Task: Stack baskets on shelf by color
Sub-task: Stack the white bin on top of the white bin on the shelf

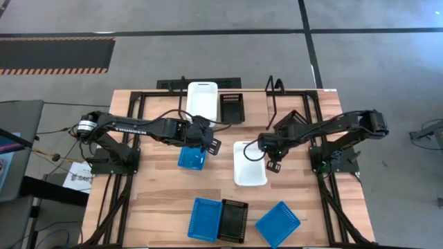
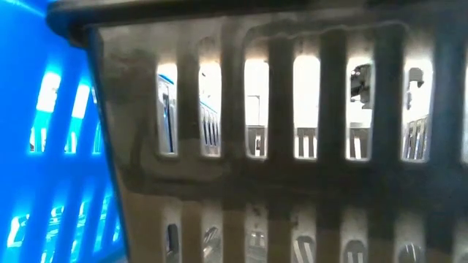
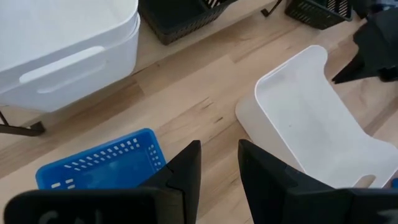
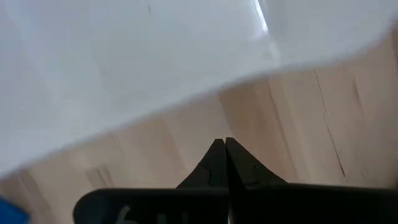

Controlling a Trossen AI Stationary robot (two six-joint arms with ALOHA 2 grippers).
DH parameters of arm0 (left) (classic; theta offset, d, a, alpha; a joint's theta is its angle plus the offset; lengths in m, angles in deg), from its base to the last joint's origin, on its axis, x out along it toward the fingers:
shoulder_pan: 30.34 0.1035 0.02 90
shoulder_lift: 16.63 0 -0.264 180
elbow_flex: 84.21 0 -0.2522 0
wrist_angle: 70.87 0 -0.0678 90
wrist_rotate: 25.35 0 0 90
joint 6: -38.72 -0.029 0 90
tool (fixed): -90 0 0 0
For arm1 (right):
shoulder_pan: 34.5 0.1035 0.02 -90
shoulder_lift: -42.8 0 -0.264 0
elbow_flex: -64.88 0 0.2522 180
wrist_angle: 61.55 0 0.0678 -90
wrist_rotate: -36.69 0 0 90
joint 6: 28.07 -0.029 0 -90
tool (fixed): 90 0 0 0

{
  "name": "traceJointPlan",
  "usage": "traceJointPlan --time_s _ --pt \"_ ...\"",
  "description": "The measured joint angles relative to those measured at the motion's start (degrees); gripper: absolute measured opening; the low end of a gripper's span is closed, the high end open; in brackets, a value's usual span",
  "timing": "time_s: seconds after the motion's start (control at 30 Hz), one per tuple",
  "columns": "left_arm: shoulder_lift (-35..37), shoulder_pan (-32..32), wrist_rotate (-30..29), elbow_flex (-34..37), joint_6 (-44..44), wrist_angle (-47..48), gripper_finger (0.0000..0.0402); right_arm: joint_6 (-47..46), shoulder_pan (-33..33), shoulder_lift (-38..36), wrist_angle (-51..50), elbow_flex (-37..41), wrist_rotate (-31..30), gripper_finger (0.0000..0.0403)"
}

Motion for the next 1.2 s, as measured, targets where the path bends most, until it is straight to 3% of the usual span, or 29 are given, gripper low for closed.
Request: traceJointPlan --time_s 0.57,0.7,0.9,1.2 --pt "0.0 0.0 0.1 0.0 0.0 0.4 0.0093 -2.4 -0.2 0.0 20.7 1.6 -0.1 0.0" --pt "0.0 0.0 0.1 0.0 0.0 0.4 0.0093 -3.5 -0.2 0.0 18.3 1.6 0.1 0.0" --pt "0.0 0.0 0.2 0.0 0.0 0.4 0.0093 -6.0 2.3 0.6 9.1 1.6 5.6 0.0" --pt "0.0 0.0 0.2 0.0 0.0 0.4 0.0093 -6.5 5.4 0.8 18.5 1.6 5.9 0.0"
